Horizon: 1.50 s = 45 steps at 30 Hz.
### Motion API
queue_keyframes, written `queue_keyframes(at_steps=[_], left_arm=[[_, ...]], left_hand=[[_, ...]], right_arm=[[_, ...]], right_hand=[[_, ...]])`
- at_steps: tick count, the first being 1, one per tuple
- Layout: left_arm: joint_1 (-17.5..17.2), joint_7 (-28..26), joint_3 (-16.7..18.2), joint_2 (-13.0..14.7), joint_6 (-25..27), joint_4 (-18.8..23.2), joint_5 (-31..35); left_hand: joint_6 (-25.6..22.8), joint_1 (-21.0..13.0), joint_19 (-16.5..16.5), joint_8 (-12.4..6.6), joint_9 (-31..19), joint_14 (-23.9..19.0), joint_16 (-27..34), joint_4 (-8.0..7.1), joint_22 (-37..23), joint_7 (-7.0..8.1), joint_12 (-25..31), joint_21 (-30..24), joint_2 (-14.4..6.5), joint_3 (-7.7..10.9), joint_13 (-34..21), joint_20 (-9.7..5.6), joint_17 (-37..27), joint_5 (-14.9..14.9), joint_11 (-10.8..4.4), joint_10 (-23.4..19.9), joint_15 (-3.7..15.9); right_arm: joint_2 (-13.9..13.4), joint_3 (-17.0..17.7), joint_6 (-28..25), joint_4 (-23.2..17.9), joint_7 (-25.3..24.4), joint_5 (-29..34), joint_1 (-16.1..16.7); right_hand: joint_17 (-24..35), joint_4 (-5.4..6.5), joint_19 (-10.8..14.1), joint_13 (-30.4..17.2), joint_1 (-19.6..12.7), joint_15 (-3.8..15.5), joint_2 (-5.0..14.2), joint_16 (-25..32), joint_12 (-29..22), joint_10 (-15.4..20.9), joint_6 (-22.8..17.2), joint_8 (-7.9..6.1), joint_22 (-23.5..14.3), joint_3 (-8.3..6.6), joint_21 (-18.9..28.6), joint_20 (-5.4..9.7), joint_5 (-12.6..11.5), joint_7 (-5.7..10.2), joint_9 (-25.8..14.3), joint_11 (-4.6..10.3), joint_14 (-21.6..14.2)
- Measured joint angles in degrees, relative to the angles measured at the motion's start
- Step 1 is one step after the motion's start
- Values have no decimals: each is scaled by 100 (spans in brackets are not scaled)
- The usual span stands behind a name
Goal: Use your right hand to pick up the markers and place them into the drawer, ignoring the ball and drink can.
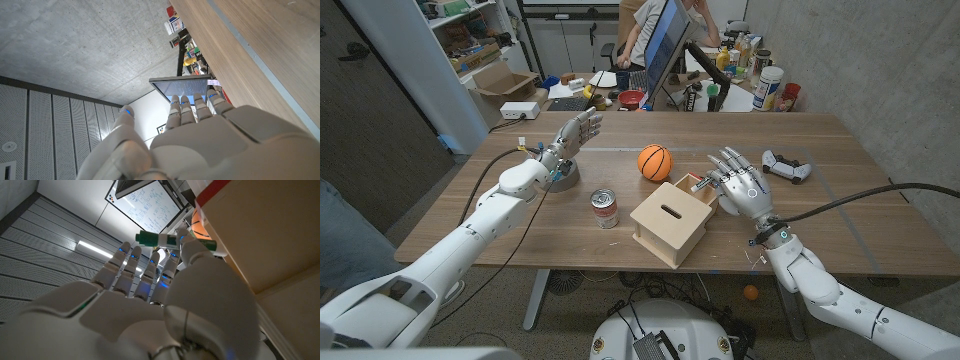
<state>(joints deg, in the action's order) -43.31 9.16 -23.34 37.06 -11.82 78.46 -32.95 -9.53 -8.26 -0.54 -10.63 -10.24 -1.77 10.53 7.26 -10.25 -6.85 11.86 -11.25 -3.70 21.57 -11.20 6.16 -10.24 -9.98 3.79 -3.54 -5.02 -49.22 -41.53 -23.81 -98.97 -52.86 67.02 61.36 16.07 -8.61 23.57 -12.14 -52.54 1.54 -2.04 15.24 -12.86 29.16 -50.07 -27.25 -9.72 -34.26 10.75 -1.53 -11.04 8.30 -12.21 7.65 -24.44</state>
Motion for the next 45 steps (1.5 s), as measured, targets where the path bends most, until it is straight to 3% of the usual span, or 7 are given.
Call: queue_keyframes(at_steps=[40, 45], left_arm=[[10, 15, -31, -57, -36, -82, -7], [-12, -13, -26, -54, -36, -59, -7]], left_hand=[[0, 0, 0, 0, 0, 0, 0, 0, 0, 0, 0, 0, 0, 0, 0, 0, 0, 0, 0, 0, 0], [0, 0, 0, 0, 0, 0, 0, 0, 0, 0, 0, 0, 0, 0, 0, 0, 0, 0, 0, 0, 0]], right_arm=[[100, -248, 177, 156, -105, -266, -65], [62, -232, 187, 111, -102, -325, -15]], right_hand=[[110, 17, -51, -53, 60, 21, 0, -2, 0, 1, 1, 0, 0, -98, 0, 9, -17, -1, 0, 1, -23], [164, -2, -132, -90, 145, -2, -38, -63, 0, -116, 15, 0, 0, -125, 0, -31, -12, 13, 0, -114, 2]])
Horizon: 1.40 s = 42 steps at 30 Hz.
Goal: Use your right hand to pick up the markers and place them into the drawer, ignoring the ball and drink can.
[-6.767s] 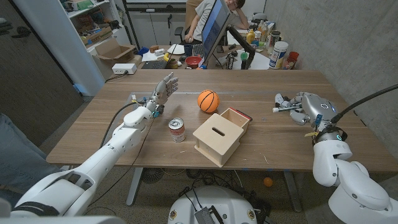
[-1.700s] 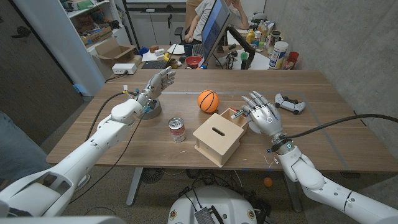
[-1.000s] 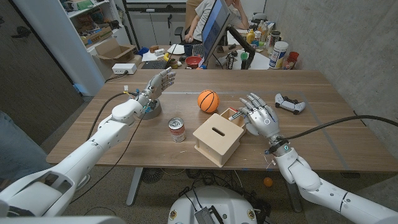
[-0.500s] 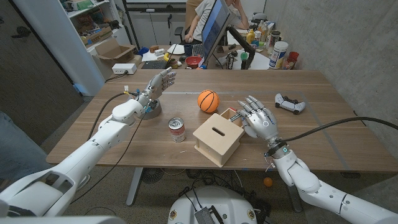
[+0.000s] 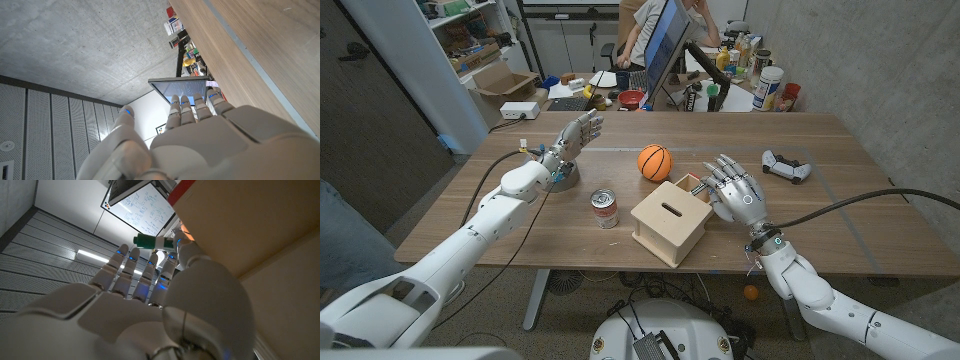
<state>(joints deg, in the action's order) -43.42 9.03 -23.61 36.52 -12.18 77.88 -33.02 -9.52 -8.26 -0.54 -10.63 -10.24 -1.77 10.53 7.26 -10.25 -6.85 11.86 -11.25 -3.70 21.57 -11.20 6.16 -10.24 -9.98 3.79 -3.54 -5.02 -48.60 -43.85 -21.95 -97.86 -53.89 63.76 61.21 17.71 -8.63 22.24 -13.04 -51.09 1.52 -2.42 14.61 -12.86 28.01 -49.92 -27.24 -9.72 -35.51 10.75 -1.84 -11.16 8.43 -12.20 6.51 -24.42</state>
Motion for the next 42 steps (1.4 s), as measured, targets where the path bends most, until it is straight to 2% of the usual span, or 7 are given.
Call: queue_keyframes(at_steps=[3, 4, 9, 20, 25, 30, 42], left_arm=[[-5, -4, 0, 0, 0, 7, 0], [-6, -6, 1, 0, 0, 12, 0], [-9, -7, 1, -5, 0, 23, 2], [-9, -8, -9, -11, 0, 63, 9], [-15, -18, -15, -12, 15, 83, 18], [-17, -36, -16, -13, 16, 92, 20], [-55, -60, -14, -39, 15, 127, 12]], left_hand=[[0, 0, 0, 0, 0, 0, 0, 0, 0, 0, 0, 0, 0, 0, 0, 0, 0, 0, 0, 0, 0], [0, 0, 0, 0, 0, 0, 0, 0, 0, 0, 0, 0, 0, 0, 0, 0, 0, 0, 0, 0, 0], [0, 0, 0, 0, 0, 0, 0, 0, 0, 0, 0, 0, 0, 0, 0, 0, 0, 0, 0, 0, 0], [0, 0, 0, 0, 0, 0, 0, 0, 0, 0, 0, 0, 0, 0, 0, 0, 0, 0, 0, 0, 0], [0, 0, 0, 0, 0, 0, 0, 0, 0, 0, 0, 0, 0, 0, 0, 0, 0, 0, 0, 0, 0], [0, 0, 0, 0, 0, 0, 0, 0, 0, 0, 0, 0, 0, 0, 0, 0, 0, 0, 0, 0, 0], [-31, 0, -22, 0, 0, 0, 0, 0, 0, 31, 0, 0, 0, 0, 0, 22, 0, 0, 0, 0, 0]], right_arm=[[-40, 18, 10, -24, 13, -30, 34], [-62, 28, 25, -57, 27, -47, 50], [-160, 74, 82, -139, 80, -97, 117], [-326, 181, 215, -259, 152, -144, 186], [-370, 233, 277, -275, 154, -157, 190], [-404, 295, 296, -316, 156, -162, 204], [-531, 511, 268, -553, 184, -205, 331]], right_hand=[[27, 26, -45, -32, 130, -8, -38, -72, 17, -119, 275, 24, 0, -26, 0, -40, -8, 266, -43, -88, 70], [31, 35, -64, -42, 195, -30, -45, -87, 44, -189, 463, 126, 0, -35, 0, -22, -31, 280, -137, -101, 92], [75, 34, -204, -96, 323, -59, -174, -168, 67, -452, 1317, 551, 0, -80, 0, -100, -60, 303, -68, -161, 267], [106, 49, -394, -149, 524, -192, -375, -297, 155, -944, 2438, 1042, 0, -95, 0, -190, -140, 199, -58, -347, 643], [106, 48, -421, -176, 546, -161, -397, -297, 155, -972, 2526, 1055, 0, -95, 0, -216, -140, 170, -58, -375, 673], [106, 60, -421, -175, 572, -161, -422, -297, 111, -971, 2231, 980, 0, -107, 0, -216, -182, 194, -58, -374, 673], [132, 83, -397, -202, 660, -119, -389, -225, 28, -814, 2016, 900, 0, -130, 33, -239, -182, 175, -58, -284, 587]])
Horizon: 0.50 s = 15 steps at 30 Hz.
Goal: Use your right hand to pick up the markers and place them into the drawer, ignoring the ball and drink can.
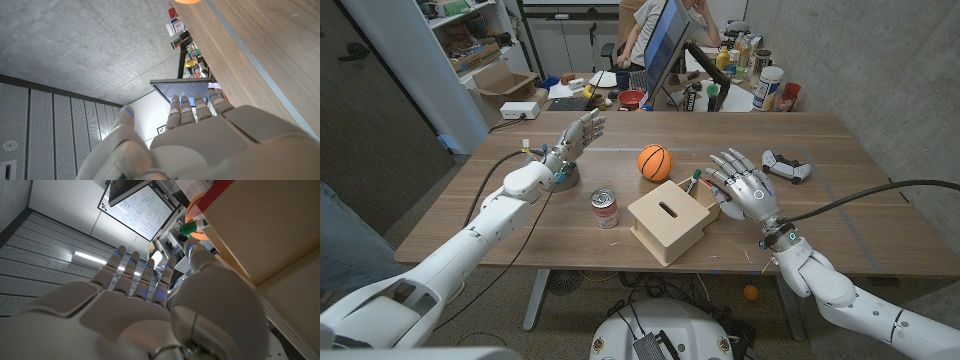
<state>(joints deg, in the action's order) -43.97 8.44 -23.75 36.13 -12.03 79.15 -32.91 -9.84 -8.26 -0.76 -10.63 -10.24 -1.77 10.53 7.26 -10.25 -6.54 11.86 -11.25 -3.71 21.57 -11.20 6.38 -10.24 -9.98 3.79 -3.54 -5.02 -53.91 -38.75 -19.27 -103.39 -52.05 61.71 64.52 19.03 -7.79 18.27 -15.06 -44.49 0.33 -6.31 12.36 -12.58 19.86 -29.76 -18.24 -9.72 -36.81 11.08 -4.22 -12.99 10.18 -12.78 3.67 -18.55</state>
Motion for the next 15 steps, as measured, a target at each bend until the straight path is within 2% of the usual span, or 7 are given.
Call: queue_keyframes(at_steps=[7, 10, 15], left_arm=[[-35, -26, 17, -15, -45, 12, -21], [-59, -46, 25, -16, -63, 18, -23], [-108, -65, 51, -17, -103, 24, -36]], left_hand=[[0, 0, 0, 0, 0, 0, 0, 0, 0, 0, 0, 0, 0, 0, 0, 0, 0, 0, 0, 0, 0], [0, 0, 0, 0, 0, 0, 0, 0, 0, 0, 0, 0, 0, 0, 0, 0, 0, 0, 0, 0, 0], [0, 0, 0, 0, 0, 0, 0, 18, 0, 0, 0, 0, 0, 18, 0, 0, 0, 0, 0, 0, 0]], right_arm=[[-44, 178, -45, -194, 1, -94, 113], [-38, 259, -46, -268, -9, -178, 155], [42, 406, 20, -395, -63, -409, 214]], right_hand=[[0, 13, 34, 0, 75, -32, -16, 41, -50, 95, -59, -21, 0, -13, 0, -29, 0, 1, 0, -32, -92], [27, 71, 216, 0, 265, -13, 23, 95, -119, 267, -88, -21, 0, -2, 66, -43, 0, -28, 0, -89, -243], [-7, 174, 411, 12, 565, -86, -43, 141, -184, 531, -209, -44, -30, 102, 113, -203, 0, -67, -1, -243, -436]])
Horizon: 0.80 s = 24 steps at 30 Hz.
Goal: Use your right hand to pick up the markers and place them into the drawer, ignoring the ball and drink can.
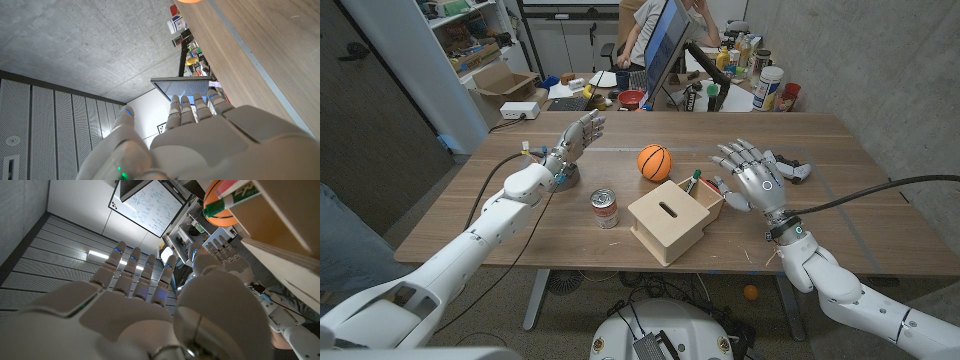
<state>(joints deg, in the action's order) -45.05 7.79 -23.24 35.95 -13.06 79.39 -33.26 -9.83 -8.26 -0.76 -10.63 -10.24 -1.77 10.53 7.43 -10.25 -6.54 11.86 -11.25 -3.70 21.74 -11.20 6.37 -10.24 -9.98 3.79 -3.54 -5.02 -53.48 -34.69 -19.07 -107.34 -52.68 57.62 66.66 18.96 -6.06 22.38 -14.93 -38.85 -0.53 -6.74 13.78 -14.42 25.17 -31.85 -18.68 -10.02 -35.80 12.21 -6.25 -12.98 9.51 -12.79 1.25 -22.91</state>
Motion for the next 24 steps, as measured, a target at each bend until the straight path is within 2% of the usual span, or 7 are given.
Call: queue_keyframes(at_steps=[5, 8, 12, 17, 21, 23, 24], left_arm=[[-61, -12, 29, 1, -39, 2, -19], [-87, -15, 43, 8, -69, 6, -29], [-133, -29, 65, 40, -112, 24, -24], [-166, -42, 85, 56, -145, 28, -13], [-182, -36, 101, 65, -225, 16, -7], [-184, -23, 101, 66, -247, 4, -7], [-185, -19, 104, 67, -255, -14, -7]], left_hand=[[0, 0, 0, 0, 0, 0, 0, 0, 0, 0, 0, 0, 0, 0, 0, 0, 0, 0, 0, 0, 0], [-13, 0, 0, 0, 0, 0, 0, 0, 0, -14, 0, 0, 0, 0, 0, 0, 0, 0, 0, 0, 0], [-52, 0, 0, 0, 0, 0, 0, -1, 0, 10, 0, 0, 0, 0, 0, 0, 0, 0, 0, 0, 0], [-52, 0, 0, 0, 0, 0, 0, -1, 0, 10, 0, 0, 0, -1, 0, 0, 0, 0, 0, 0, 0], [-52, 0, 0, 0, 0, 0, 0, -1, 0, 10, 0, 0, 0, -1, 0, 0, 0, 0, 0, 0, 0], [-52, 0, 0, 0, 0, 0, 0, -1, 0, 10, 0, 0, 0, -1, 0, 0, 0, 0, 0, 0, 0], [-52, 0, 0, 0, 0, 0, 0, -1, 0, 10, 0, 0, 0, -1, 0, 0, 0, 0, 0, 0, 0]], right_arm=[[100, 101, 161, -71, -39, -294, 16], [176, 165, 315, -101, -32, -485, 15], [274, 259, 696, -111, 150, -963, -36], [367, 331, 1103, -112, 411, -1568, -76], [666, 502, 1559, -85, 781, -2340, -170], [753, 551, 1604, -69, 827, -2423, -197], [792, 571, 1773, -63, 1008, -2766, -208]], right_hand=[[-36, 72, 97, 25, 174, -96, -3, 23, -23, 168, -61, 0, 0, 38, 10, -86, 0, 1, 0, -45, -165], [-68, 120, 295, 43, 327, -105, 30, 44, -23, 212, -58, 0, 0, 81, 72, 9, 0, -2, 0, -89, -252], [-116, 207, 515, 79, 547, -99, 49, 5, 13, 212, 48, 49, 1, 126, 99, 104, 26, -108, 0, -161, -252], [-143, 286, 542, 96, 751, -151, 58, -72, 98, 80, 117, 124, 1, 205, 99, 113, 51, -238, 17, -293, -81], [-143, 357, 542, 111, 915, -212, 90, -92, 146, 26, 242, 207, 1, 276, 98, 114, 90, -364, 29, -384, -19], [-142, 379, 563, 110, 948, -238, 110, -92, 156, 18, 301, 244, 1, 299, 98, 92, 92, -422, 29, -416, 7], [-142, 395, 573, 111, 1011, -253, 125, -92, 156, -3, 320, 245, 1, 315, 98, 82, 112, -439, 29, -436, 22]])
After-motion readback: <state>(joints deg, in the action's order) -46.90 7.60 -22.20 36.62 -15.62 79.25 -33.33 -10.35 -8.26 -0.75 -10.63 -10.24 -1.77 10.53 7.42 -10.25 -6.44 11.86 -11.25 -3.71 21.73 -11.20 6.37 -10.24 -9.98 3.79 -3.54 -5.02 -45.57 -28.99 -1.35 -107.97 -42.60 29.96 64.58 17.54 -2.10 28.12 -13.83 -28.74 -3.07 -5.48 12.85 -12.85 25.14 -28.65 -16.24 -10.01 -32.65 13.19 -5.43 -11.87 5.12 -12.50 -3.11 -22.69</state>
